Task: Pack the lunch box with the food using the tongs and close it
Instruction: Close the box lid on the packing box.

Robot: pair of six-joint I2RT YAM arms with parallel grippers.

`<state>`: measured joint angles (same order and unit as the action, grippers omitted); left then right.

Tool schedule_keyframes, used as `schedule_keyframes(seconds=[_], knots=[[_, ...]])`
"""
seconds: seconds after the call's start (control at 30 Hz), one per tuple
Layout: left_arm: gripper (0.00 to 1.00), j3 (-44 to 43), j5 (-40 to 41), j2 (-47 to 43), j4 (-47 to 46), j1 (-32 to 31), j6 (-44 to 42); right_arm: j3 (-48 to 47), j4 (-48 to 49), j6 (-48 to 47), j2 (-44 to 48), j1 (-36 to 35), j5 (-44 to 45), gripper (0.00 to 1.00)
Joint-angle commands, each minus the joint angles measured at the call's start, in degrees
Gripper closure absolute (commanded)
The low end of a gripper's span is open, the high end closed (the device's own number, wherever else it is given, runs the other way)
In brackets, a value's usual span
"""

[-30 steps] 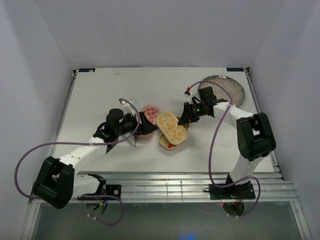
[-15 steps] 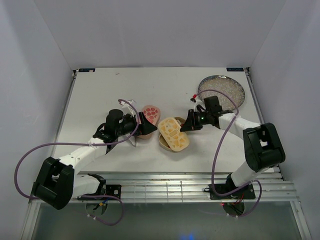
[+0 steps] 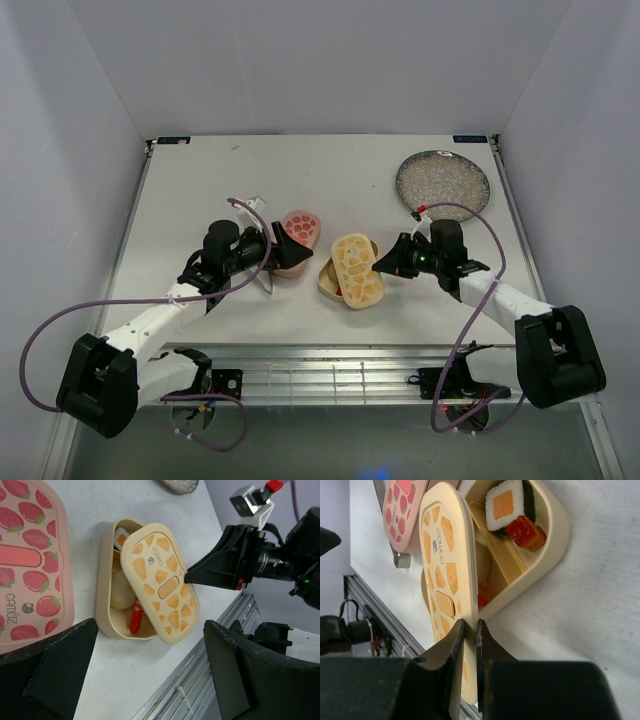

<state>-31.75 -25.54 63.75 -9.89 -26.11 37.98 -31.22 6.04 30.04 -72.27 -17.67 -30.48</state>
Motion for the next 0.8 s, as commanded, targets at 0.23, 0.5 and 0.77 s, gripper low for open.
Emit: schedule_keyframes(seconds=[0.23, 0.5, 0.77], knots=[[0.02, -1.2, 0.4, -1.6, 2.1, -0.2, 0.1, 10.4, 18.6, 20.8, 12.1, 0.1, 11.1, 0.92], [0.02, -1.3, 0.3, -1.1, 1.5, -0.2, 0.4, 16.9, 26.8, 31.9, 13.9, -2.1, 18.3, 0.92], [0.02, -1.1, 0.6, -1.0, 1.2, -0.2, 0.3, 21.1, 32.4, 41.2, 14.4, -15.0, 39.2, 0.92]])
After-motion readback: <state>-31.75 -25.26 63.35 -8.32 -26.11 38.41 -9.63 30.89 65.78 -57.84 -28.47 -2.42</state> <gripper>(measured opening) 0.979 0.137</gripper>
